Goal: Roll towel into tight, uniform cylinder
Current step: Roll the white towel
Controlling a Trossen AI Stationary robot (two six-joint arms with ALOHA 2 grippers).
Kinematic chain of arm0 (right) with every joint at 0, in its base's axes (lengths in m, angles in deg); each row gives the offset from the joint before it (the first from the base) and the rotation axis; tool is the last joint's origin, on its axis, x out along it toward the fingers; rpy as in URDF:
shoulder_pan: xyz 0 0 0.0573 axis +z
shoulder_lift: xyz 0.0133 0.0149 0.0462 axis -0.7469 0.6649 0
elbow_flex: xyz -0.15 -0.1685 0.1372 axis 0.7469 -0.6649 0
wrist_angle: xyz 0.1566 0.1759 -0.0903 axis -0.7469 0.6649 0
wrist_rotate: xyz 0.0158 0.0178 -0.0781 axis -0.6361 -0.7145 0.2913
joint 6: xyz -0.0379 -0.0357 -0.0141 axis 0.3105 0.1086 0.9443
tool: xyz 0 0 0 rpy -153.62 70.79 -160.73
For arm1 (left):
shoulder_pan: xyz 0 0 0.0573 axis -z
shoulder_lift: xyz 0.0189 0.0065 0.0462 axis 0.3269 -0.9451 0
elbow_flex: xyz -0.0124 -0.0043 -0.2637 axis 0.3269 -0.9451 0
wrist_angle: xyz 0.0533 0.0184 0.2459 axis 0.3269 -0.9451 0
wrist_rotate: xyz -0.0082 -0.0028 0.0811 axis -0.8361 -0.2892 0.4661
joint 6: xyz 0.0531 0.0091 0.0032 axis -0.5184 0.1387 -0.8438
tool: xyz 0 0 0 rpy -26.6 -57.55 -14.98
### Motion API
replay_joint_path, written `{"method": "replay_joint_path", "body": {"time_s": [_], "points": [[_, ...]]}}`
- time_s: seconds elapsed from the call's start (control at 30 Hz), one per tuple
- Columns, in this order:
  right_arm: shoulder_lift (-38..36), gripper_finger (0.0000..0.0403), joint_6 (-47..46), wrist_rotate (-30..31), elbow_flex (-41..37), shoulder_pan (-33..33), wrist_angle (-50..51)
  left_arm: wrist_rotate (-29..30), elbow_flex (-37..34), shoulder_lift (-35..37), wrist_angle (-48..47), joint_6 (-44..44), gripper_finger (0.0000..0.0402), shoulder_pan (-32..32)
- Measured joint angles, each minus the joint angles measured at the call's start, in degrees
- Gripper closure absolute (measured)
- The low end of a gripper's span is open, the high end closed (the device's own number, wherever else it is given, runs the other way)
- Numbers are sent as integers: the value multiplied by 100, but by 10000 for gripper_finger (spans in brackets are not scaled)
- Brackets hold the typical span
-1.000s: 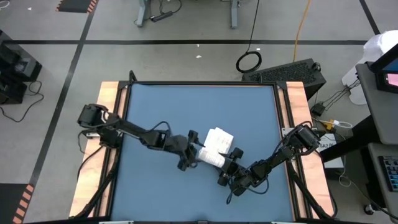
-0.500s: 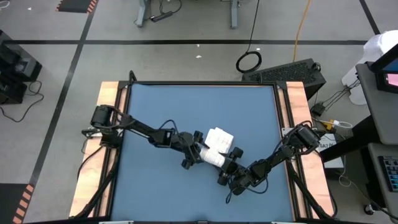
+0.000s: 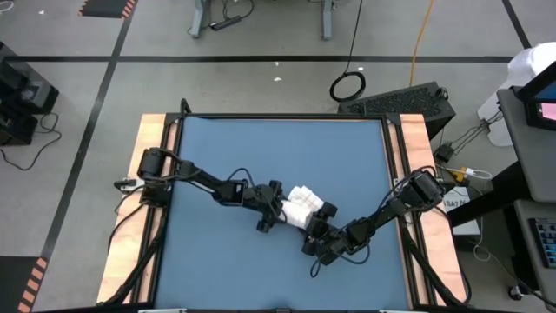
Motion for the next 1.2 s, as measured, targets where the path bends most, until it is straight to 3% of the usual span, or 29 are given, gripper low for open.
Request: {"method": "replay_joint_path", "body": {"time_s": [0.3, 0.5, 0.9, 1.2], "points": [[14, 169, -93, 34, 2, 88, 49, -62, -15, -27, 326, -320, 156, 112], [17, 161, -63, 203, 4, 165, 85, -63, -15, -27, 356, -487, 199, 165], [-230, 99, -372, 204, 4, 437, 783, -171, -6, 16, 329, -667, 210, 181], [-1032, 98, -793, -749, -20, 523, 2020, -212, 1, 73, 240, -839, 212, 167]]}}
